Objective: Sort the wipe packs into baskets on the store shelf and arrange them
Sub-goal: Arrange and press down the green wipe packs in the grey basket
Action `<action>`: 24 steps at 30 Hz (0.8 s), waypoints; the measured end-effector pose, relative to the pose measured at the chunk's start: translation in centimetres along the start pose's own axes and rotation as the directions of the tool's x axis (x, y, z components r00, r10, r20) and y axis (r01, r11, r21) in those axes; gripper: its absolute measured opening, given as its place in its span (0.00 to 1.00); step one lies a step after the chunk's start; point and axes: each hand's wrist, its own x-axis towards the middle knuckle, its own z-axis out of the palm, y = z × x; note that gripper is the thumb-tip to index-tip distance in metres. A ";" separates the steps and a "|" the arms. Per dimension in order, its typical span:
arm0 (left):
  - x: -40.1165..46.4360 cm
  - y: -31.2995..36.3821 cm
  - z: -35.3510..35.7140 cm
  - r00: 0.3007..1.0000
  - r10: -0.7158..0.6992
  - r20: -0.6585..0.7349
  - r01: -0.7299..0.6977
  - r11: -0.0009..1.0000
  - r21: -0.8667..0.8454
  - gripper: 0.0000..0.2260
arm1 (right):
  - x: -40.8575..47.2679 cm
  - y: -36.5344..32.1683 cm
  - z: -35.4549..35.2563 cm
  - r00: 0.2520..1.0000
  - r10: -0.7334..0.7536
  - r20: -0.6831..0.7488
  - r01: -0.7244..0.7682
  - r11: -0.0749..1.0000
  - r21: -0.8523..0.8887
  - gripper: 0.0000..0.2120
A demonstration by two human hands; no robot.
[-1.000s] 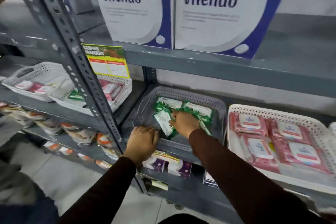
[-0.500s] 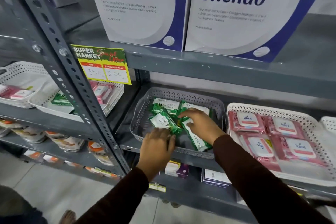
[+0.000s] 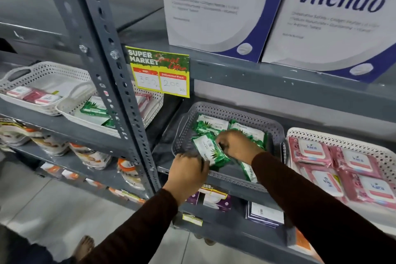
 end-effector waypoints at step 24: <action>4.8 -0.7 -2.6 0.876 -0.258 0.407 0.270 0.962 0.028 0.13 | 1.5 -3.4 -0.1 0.936 0.337 0.106 -0.346 0.934 0.084 0.17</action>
